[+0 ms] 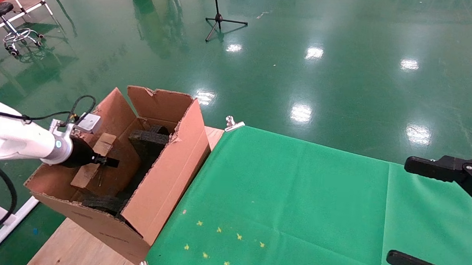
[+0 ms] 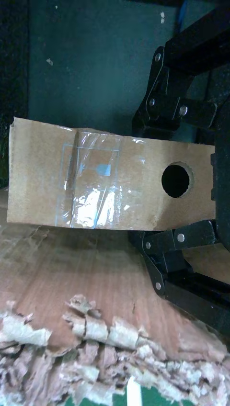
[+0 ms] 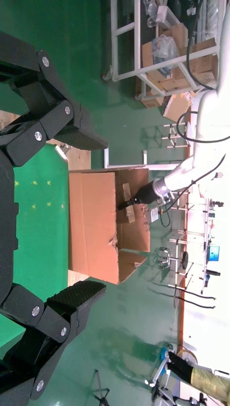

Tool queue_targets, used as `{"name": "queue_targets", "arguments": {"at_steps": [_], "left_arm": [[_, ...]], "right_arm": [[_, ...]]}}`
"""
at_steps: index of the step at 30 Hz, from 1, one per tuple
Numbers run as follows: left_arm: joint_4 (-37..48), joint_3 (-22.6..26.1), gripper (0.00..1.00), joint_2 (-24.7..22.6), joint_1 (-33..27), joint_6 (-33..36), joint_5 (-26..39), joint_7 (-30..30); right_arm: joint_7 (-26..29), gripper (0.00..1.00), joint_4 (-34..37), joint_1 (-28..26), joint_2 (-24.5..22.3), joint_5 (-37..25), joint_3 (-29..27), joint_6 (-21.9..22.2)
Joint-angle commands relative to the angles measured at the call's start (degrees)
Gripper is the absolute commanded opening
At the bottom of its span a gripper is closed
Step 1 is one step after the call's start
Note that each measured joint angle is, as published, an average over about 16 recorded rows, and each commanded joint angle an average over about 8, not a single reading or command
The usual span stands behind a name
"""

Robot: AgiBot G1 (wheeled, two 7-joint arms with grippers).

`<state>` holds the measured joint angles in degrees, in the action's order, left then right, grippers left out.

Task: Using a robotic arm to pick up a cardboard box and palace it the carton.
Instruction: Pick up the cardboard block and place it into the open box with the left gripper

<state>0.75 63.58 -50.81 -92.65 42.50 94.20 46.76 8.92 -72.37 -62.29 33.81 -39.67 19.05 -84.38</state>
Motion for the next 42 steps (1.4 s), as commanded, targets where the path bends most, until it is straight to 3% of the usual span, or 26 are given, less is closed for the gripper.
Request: {"name": "queue_targets", "arguments": {"at_steps": [1, 4, 6, 30, 42], "left_arm": [[0.06, -0.09, 0.48, -0.06, 0.40, -0.49, -0.12, 0.37], [0.02, -0.17, 0.86, -0.08, 0.66, -0.91, -0.24, 0.57], [-0.01, -0.21, 1.00, -0.09, 0.78, -1.09, -0.29, 0.62], [-1.61, -0.74, 1.00, 1.07, -2.43, -2.11, -1.08, -0.14], [-14.13, -3.14, 1.00, 8.84, -12.45, 5.86, -4.31, -3.06]], "right_arm": [[0.00, 1.00, 0.00, 0.00, 0.00, 0.00, 0.00, 0.00], [0.00, 1.00, 0.00, 0.00, 0.00, 0.00, 0.00, 0.01], [0.00, 1.00, 0.01, 0.01, 0.00, 0.01, 0.00, 0.01], [-0.01, 1.00, 0.02, 0.00, 0.00, 0.02, 0.01, 0.01], [-0.02, 1.00, 0.03, 0.00, -0.01, 0.02, 0.02, 0.02]]}}
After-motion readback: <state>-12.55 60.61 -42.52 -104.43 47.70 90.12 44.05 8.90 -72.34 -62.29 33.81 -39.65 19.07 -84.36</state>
